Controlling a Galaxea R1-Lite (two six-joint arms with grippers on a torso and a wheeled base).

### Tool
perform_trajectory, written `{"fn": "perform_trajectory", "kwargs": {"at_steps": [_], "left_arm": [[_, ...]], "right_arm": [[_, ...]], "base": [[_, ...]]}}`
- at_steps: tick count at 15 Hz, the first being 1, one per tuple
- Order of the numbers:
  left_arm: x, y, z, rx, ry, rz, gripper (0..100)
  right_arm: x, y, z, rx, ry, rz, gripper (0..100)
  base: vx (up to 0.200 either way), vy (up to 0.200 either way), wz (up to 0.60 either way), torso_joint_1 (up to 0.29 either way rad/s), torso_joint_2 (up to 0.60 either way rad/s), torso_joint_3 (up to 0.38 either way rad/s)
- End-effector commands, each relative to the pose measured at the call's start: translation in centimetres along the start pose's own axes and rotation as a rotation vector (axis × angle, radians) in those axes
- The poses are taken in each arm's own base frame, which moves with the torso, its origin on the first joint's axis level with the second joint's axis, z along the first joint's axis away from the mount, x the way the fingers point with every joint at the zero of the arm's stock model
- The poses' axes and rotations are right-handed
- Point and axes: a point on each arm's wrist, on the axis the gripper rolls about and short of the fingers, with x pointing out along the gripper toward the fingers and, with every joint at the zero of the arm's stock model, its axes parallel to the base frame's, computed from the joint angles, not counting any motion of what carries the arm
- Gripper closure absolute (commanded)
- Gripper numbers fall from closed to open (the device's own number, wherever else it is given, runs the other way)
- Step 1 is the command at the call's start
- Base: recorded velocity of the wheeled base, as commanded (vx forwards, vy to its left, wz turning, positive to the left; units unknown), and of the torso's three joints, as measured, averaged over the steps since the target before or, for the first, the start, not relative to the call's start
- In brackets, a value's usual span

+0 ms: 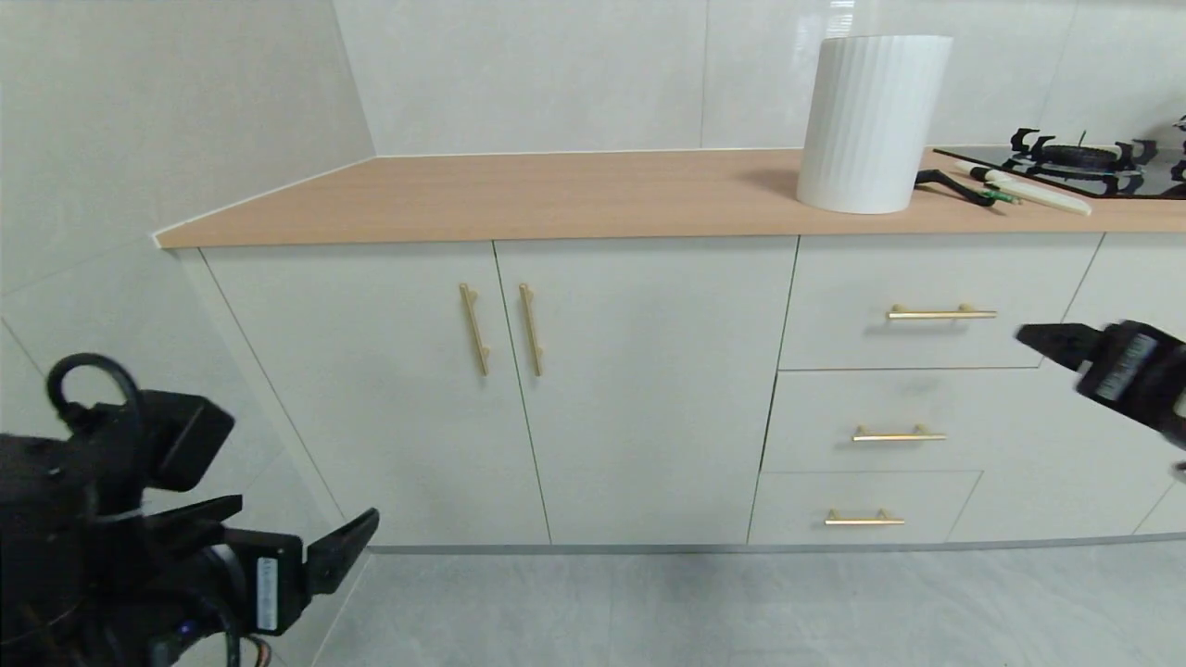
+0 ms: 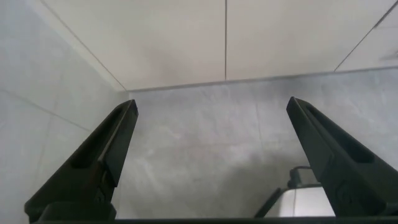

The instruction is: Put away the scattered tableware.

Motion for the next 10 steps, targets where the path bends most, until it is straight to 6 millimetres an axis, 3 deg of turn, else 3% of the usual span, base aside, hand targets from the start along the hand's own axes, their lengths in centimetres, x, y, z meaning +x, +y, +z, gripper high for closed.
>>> {"fn": "perform_trajectory", "kwargs": {"at_steps": [1, 3, 6, 10], "left_arm": [[-3.8, 3.0, -3.1, -0.044, -0.081, 0.025, 0], [-5.9, 4.7, -5.3, -0.069, -0.125, 0.081, 0], [-9.6, 6.8, -9.4, -0.015, -0.162, 0.176, 0], [-11.9, 7.3, -12.1, -0.018, -0.238, 0.338, 0]], "right_arm": [[-9.2, -9.1, -2.2, -0.084, -0.217, -0.048, 0], [-11.8, -11.2, -3.6, -0.152, -0.301, -0.032, 0], [-13.3, -13.7, -7.2, -0.257, -0.366, -0.131, 0], [-15.3, -14.9, -9.3, -0.298, -0.507, -0.308, 0]], "base": [[0.000, 0.000, 0.00, 0.000, 0.00, 0.000], [0.000, 0.000, 0.00, 0.000, 0.00, 0.000], [0.000, 0.000, 0.00, 0.000, 0.00, 0.000], [0.000, 0.000, 0.00, 0.000, 0.00, 0.000]]}}
